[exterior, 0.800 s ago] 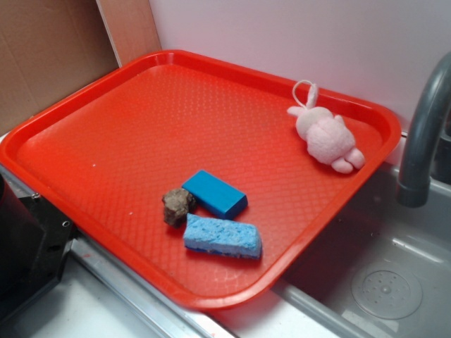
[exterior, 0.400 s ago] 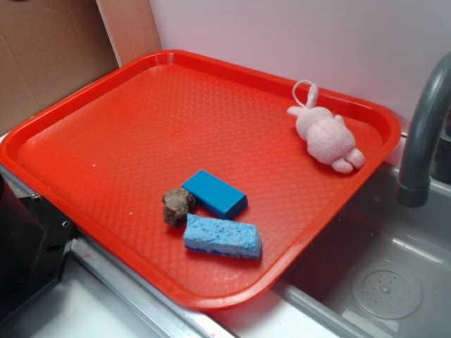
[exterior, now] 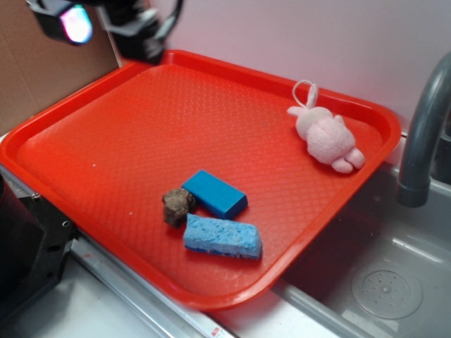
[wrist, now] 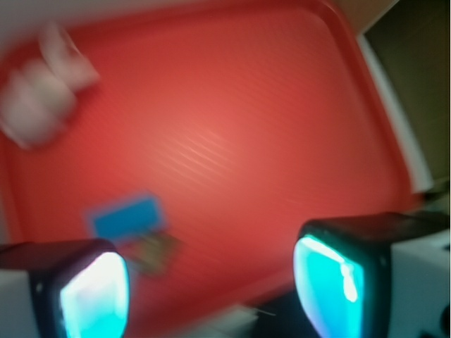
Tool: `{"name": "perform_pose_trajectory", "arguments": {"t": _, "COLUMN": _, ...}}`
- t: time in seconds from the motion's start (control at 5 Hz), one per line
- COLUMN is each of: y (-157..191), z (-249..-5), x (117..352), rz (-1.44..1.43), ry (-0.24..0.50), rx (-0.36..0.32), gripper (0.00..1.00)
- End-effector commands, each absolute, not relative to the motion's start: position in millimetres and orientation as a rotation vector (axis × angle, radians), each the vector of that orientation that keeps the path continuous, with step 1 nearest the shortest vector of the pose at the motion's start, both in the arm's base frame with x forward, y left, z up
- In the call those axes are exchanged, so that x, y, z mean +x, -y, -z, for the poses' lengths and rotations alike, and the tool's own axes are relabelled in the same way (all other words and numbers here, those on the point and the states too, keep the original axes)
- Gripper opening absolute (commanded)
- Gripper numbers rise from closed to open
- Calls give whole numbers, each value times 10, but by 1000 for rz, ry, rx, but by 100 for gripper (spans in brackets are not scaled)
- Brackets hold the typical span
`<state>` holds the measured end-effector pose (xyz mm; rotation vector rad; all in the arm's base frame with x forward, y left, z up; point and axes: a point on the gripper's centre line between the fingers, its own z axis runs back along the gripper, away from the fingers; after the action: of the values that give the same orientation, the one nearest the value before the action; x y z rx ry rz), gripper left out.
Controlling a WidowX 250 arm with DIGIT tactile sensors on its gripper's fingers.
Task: Grab the pink bunny.
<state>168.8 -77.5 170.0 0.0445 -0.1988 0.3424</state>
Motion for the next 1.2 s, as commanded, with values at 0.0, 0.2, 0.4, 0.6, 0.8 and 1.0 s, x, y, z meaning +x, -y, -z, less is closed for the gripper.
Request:
{"name": "perform_pose_trajectory", "arguments": {"t": 0.0, "y": 836, "z": -1790, "x": 1938, "rz": -594, "ry": 288, "rx": -161, "gripper": 100}}
{"name": "perform_pose_trajectory", "arguments": {"t": 0.2, "y": 836, "z": -1790, "x": 1938, "rz": -594, "ry": 288, "rx": -161, "gripper": 100}}
{"name": "perform_pose_trajectory", "arguments": {"t": 0.4, "y": 836, "z": -1790, "x": 1938, "rz": -594, "ry": 288, "rx": -161, "gripper": 100}}
{"name": "perform_pose_trajectory", "arguments": {"t": 0.6, "y": 960, "z": -1472, "x": 2262, "rz": -636, "ry": 251, "rx": -56, "gripper": 100}}
{"name": "perform_pose_trajectory", "arguments": {"t": 0.8, "y": 1170, "z": -1293, "x": 2594, "rz": -637, "ry": 317, "rx": -53, "gripper": 100}}
{"name": "perform_pose_trajectory", "arguments": {"t": 1.0, "y": 1368, "z": -1058, "x": 2902, "rz": -626, "ry": 293, "rx": -45, "gripper": 100}}
